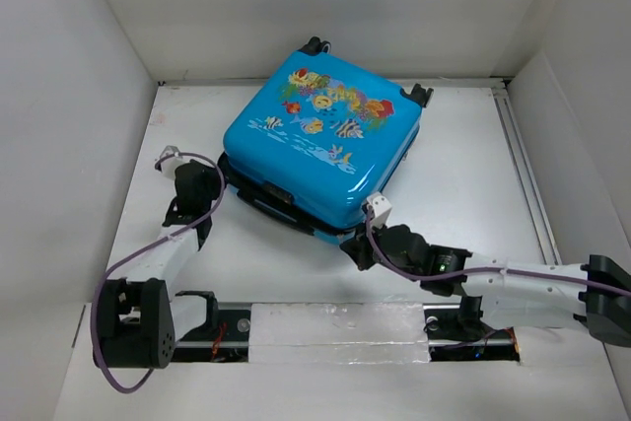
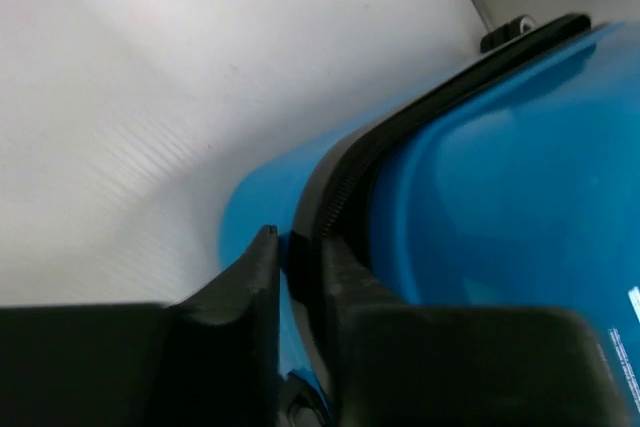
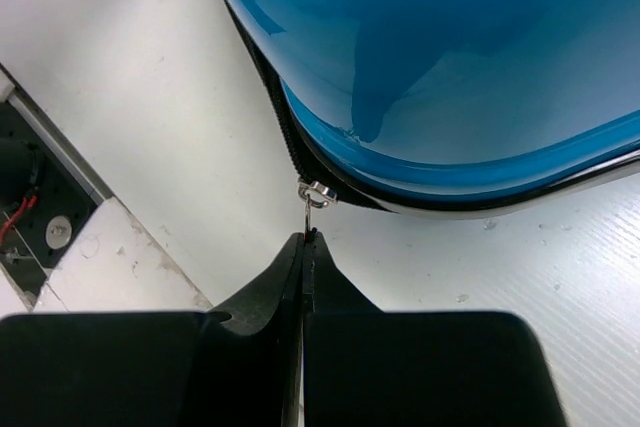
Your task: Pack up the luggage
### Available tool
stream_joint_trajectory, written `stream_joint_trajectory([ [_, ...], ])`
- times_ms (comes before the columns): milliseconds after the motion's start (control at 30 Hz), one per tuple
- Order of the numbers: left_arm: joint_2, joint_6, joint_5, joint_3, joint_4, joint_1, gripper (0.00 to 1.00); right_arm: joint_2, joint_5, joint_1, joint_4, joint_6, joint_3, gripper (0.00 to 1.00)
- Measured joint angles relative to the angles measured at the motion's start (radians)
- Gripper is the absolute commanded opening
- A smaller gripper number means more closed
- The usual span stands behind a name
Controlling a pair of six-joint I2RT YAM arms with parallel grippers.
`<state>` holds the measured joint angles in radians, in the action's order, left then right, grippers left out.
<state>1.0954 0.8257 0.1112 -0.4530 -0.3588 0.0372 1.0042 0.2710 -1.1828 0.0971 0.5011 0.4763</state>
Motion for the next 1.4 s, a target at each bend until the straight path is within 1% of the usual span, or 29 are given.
stream_joint_trajectory([
  [133,0.04,-0.029,-0.006,-0.008,-0.039,0.005,0.0,0.005,-0.027,0.016,0.014,0.0,0.0,0.0],
  [233,0.038,-0.045,0.053,0.005,-0.072,0.051,0.0,0.011,-0.077,0.058,0.014,-0.013,0.001,0.0],
  [367,0.004,-0.05,0.214,0.055,-0.123,0.173,0.0,0.019,-0.212,0.175,-0.005,-0.043,0.019,0.0],
  [467,-0.031,-0.037,0.289,0.097,-0.146,0.273,0.0,0.012,-0.312,0.293,-0.061,-0.069,0.032,0.0],
  [600,-0.094,0.0,0.279,0.164,-0.194,0.316,0.0,-0.015,-0.407,0.428,-0.162,-0.108,0.057,0.0],
  [733,-0.209,0.031,0.234,0.233,-0.188,0.323,0.0,0.012,-0.444,0.502,-0.209,-0.14,0.087,0.0],
  [800,-0.253,0.039,0.24,0.253,-0.173,0.335,0.0,0.046,-0.43,0.491,-0.209,-0.145,0.105,0.0],
  [867,-0.273,0.04,0.283,0.262,-0.16,0.367,0.0,0.082,-0.376,0.446,-0.188,-0.138,0.118,0.0],
  [967,-0.264,0.041,0.417,0.257,-0.147,0.455,0.0,0.14,-0.262,0.335,-0.124,-0.127,0.133,0.0],
  [1033,-0.241,0.042,0.5,0.246,-0.132,0.537,0.0,0.222,-0.206,0.243,-0.047,-0.12,0.167,0.0],
  [1100,-0.218,0.048,0.567,0.23,-0.122,0.62,0.0,0.279,-0.147,0.194,-0.017,-0.118,0.197,0.0],
  [1167,-0.187,0.062,0.624,0.214,-0.122,0.699,0.0,0.294,-0.093,0.164,-0.035,-0.122,0.218,0.0],
  [1233,-0.163,0.077,0.635,0.201,-0.123,0.754,0.0,0.285,-0.059,0.147,-0.064,-0.129,0.224,0.0],
  [1400,-0.115,0.115,0.649,0.185,-0.159,0.856,0.0,0.259,-0.056,0.146,-0.132,-0.145,0.23,0.0],
])
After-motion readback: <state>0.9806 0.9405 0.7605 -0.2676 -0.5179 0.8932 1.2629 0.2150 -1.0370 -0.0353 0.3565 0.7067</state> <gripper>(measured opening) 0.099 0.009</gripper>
